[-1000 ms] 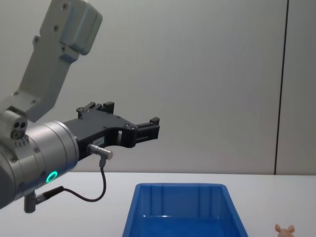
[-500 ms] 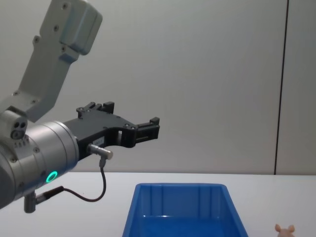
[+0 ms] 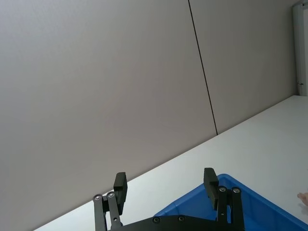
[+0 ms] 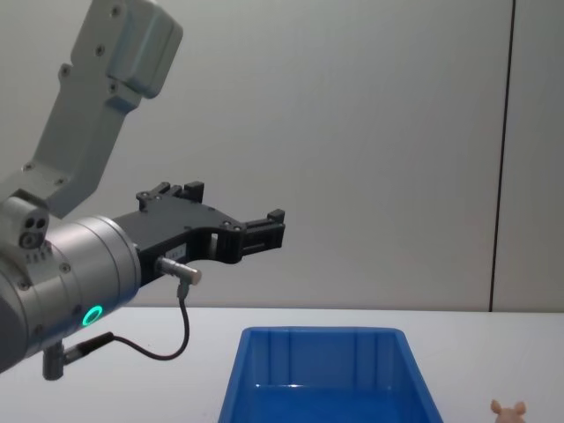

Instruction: Pick up the two dolls from the table and place them into the box.

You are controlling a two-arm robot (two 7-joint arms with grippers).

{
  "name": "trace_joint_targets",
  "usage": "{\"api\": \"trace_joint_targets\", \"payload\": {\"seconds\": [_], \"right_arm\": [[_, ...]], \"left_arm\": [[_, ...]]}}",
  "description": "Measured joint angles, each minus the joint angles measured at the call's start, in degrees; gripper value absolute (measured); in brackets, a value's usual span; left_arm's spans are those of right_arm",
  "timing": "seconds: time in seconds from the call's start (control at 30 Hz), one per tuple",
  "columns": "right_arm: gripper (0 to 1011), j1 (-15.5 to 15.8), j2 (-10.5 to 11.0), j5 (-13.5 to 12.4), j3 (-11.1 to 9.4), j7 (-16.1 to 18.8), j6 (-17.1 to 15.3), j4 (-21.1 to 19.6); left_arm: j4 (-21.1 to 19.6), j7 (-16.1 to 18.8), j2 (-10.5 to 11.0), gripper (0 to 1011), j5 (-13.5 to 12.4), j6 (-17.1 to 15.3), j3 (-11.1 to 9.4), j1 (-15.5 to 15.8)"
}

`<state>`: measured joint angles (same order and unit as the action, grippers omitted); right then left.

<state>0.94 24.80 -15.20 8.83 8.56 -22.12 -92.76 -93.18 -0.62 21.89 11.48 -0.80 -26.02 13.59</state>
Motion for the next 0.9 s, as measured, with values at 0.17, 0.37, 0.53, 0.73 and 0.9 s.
{"api": "trace_joint_targets", "payload": {"seconds": [0.17,0.37,0.53,0.73,0.9], "right_arm": [[430,-0.4,-0.1,0.3,-0.1,0.4,1.9,-0.7],[430,-1.7,-0.5,0.9,0.0,2.0,4.3,-1.8],[429,-3.2,-1.1,1.6,0.5,4.4,5.6,-2.6],[429,-5.3,-2.2,2.8,1.5,7.9,6.2,-3.0],[430,-6.9,-3.4,3.9,2.7,10.7,6.3,-2.9]], "left_arm": [[0.0,0.0,0.0,1003,0.0,0.0,0.0,0.0],[0.0,0.0,0.0,1004,0.0,0.0,0.0,0.0],[0.0,0.0,0.0,1003,0.0,0.0,0.0,0.0],[0.0,0.0,0.0,1003,0.0,0.0,0.0,0.0],[0.0,0.0,0.0,1003,0.0,0.0,0.0,0.0]]}}
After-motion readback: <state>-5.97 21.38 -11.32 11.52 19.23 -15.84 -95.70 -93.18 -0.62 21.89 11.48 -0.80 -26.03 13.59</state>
